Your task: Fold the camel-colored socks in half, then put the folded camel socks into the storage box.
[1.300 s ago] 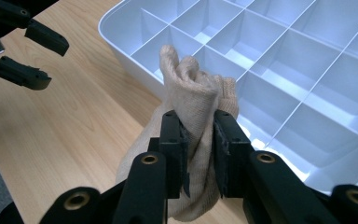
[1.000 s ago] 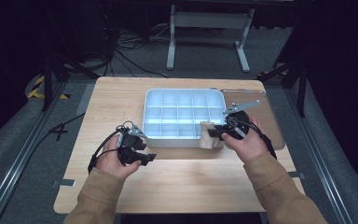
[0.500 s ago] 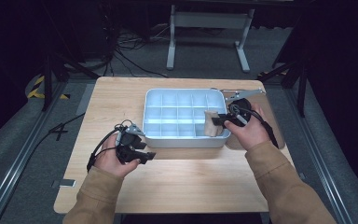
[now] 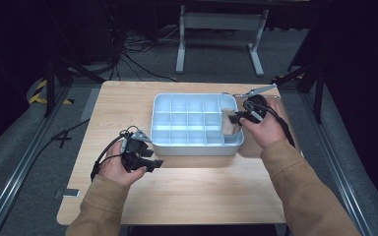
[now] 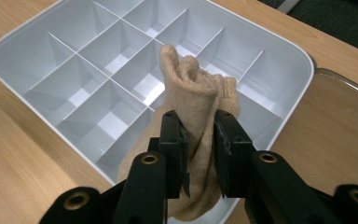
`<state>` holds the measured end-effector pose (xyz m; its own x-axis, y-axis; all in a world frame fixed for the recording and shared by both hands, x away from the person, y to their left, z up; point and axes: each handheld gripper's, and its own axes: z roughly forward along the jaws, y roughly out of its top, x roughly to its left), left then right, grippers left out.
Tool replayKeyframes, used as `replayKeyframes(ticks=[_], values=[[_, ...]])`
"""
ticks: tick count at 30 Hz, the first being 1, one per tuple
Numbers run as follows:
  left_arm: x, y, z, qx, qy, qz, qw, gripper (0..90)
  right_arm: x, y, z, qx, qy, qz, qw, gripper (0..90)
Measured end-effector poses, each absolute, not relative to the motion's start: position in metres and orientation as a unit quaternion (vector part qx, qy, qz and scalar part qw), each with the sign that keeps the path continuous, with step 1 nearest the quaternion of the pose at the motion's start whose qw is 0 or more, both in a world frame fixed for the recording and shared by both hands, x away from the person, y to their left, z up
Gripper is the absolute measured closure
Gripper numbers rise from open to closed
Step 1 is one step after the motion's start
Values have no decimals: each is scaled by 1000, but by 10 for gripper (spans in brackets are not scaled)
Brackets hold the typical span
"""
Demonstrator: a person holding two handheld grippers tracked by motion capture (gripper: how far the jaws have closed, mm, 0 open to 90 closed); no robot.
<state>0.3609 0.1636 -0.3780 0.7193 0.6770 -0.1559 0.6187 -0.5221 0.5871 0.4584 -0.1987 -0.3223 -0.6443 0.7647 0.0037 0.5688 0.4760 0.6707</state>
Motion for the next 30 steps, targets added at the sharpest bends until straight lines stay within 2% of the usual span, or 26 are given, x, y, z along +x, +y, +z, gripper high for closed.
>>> replayKeyframes(ticks=[14, 30], values=[[361, 163, -379, 873, 370, 46, 315, 464, 468, -202, -330, 394, 851, 306, 166, 752], [364, 159, -380, 876, 366, 43, 310, 462, 472, -203, -360, 390, 866, 264, 170, 749]])
